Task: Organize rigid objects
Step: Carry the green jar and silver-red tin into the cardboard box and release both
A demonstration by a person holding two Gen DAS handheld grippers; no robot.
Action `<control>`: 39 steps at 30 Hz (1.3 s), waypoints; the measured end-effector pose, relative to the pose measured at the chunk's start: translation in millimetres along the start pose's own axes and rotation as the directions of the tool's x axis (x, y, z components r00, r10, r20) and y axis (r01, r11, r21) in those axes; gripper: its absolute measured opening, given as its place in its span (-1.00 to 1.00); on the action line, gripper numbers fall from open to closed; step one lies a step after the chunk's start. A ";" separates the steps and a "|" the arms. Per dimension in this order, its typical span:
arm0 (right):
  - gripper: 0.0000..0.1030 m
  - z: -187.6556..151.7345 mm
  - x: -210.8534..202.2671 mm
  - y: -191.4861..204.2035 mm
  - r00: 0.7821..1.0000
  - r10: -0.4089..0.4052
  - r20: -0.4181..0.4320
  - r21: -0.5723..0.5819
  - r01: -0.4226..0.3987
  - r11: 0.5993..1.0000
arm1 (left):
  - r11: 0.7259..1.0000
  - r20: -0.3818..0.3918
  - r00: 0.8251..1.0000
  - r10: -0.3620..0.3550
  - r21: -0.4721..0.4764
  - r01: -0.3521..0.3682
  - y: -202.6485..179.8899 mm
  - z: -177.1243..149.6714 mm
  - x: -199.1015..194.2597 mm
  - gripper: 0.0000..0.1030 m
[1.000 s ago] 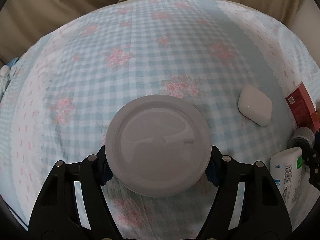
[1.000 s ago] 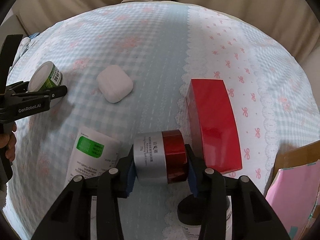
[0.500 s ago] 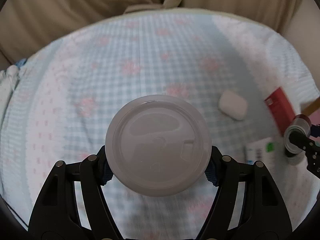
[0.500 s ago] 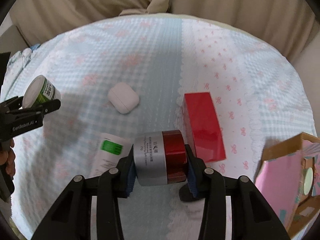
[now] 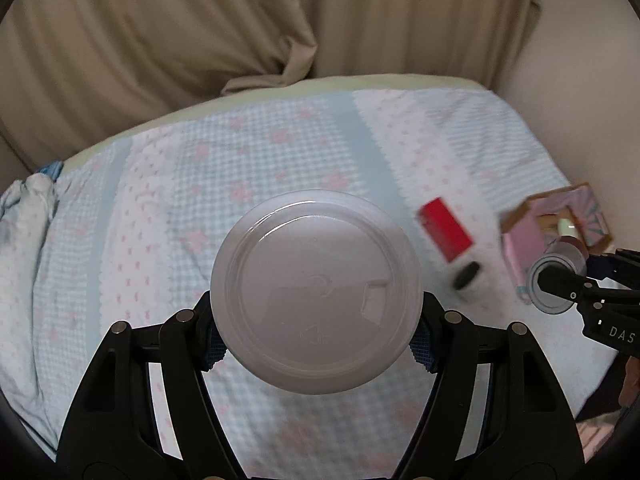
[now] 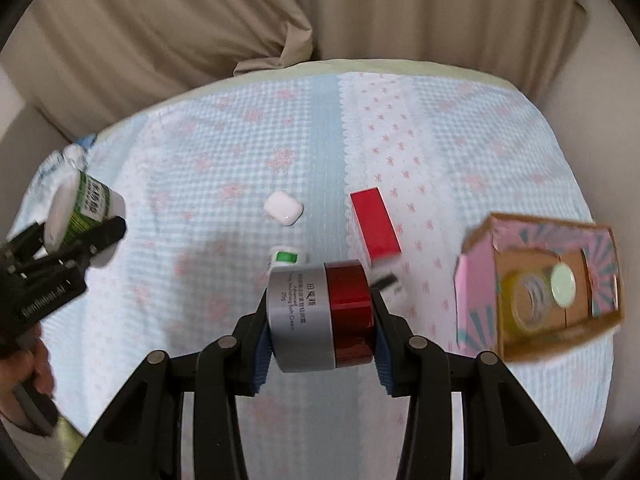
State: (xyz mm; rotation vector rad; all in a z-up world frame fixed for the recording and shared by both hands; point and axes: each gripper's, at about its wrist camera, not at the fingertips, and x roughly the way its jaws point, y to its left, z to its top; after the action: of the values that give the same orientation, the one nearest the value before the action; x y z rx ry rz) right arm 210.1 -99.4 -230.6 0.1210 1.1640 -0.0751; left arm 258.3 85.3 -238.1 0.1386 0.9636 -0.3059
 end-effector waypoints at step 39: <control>-0.24 -15.0 -52.7 -416.0 0.994 -0.060 -0.093 0.258 0.082 0.963 | 0.981 -0.181 0.968 -0.174 0.048 0.186 -428.6 42.9 62.4 0.32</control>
State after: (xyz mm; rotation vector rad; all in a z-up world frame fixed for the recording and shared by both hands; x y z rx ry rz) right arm 125.1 -509.9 -211.4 0.3184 1.2393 -0.2904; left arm 189.4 -344.1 -257.1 0.1388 1.1448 -0.4990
